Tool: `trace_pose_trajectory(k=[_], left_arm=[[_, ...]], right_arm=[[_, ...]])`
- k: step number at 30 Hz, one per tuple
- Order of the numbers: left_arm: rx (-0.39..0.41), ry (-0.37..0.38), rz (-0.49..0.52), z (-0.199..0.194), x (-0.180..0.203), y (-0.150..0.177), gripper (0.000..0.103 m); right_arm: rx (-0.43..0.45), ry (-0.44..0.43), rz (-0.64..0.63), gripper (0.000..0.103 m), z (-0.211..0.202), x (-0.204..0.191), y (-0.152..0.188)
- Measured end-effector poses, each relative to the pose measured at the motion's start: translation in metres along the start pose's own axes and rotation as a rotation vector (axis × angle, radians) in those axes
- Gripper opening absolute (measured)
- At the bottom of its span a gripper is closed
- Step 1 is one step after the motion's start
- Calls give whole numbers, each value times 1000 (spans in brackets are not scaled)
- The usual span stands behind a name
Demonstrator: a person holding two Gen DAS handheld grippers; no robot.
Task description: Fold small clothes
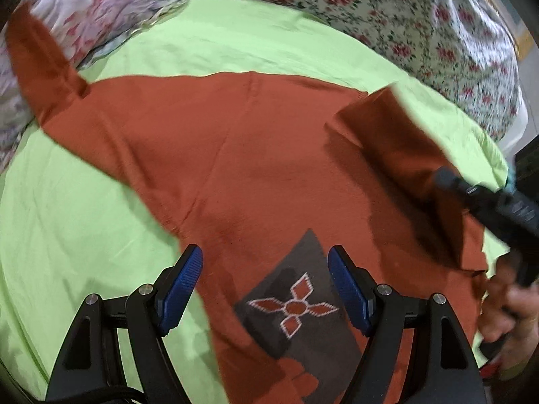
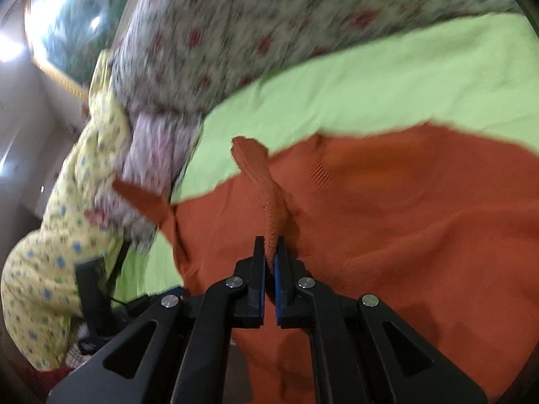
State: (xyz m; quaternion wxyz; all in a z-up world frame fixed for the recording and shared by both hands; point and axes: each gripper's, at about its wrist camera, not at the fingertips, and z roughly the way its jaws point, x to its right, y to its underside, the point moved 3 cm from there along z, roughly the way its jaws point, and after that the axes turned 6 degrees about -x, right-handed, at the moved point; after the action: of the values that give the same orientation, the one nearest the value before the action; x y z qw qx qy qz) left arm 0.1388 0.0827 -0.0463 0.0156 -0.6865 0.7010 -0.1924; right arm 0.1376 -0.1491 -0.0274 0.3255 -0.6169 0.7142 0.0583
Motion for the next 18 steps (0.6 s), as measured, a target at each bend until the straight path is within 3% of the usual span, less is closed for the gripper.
trace_pose_trajectory(k=[5,10,12,14,18], left_arm=[[-17,72,-39,1,-6,-3,77],[-61,176,-59,20,17,-21,78],[-85,187,-55,33,26,-30,79],[-116,187,-54,45,31,-35,79],[-154,211,-74,71,41,-53,80]], right_arm=[[-76,13,-8,5,46,-4,19],[-161,16,-7,10,63,1,30],[-200,10,4,15,64,4,36],[-194,10,-4,29,54,7,39],[-159,29,3,37,26,18,47]])
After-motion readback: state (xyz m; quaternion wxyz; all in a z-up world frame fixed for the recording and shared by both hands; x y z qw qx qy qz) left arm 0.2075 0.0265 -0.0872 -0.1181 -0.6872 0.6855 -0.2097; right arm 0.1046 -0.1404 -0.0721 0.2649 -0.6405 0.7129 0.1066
